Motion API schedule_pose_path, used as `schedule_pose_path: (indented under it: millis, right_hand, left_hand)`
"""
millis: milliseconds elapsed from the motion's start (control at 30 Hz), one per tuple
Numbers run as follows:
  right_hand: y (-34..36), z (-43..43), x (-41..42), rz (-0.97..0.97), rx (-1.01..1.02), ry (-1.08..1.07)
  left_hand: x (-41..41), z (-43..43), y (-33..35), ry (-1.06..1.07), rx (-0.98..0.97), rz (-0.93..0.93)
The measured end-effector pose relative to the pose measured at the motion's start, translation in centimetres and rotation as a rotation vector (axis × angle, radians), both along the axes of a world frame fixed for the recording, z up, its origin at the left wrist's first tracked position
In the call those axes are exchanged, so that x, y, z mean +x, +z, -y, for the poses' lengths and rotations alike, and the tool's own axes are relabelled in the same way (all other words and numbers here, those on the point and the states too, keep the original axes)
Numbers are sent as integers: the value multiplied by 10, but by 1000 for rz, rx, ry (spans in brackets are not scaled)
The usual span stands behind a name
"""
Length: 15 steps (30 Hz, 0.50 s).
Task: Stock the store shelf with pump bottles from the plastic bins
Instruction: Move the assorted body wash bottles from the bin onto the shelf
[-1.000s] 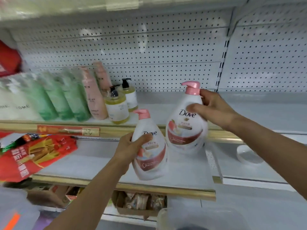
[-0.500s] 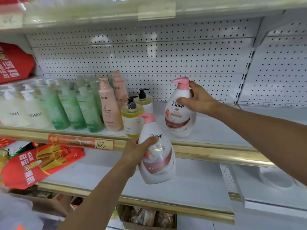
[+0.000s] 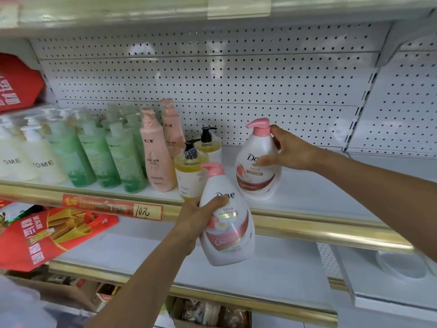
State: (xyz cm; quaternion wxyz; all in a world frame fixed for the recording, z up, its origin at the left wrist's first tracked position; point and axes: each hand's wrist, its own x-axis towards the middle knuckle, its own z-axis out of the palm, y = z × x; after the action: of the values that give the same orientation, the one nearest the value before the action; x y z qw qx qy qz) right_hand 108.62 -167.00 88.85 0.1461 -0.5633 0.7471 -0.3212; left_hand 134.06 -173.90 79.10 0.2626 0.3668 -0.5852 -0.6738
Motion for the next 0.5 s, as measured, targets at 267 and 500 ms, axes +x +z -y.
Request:
schedule_pose_path:
  millis: [267, 500]
  right_hand:
    - [1, 49, -10, -144, 29, -93]
    - [3, 93, -26, -48, 74, -131]
  left_hand:
    - [-10, 7, 3, -37, 7, 2]
    - [-16, 15, 4, -45, 13, -3]
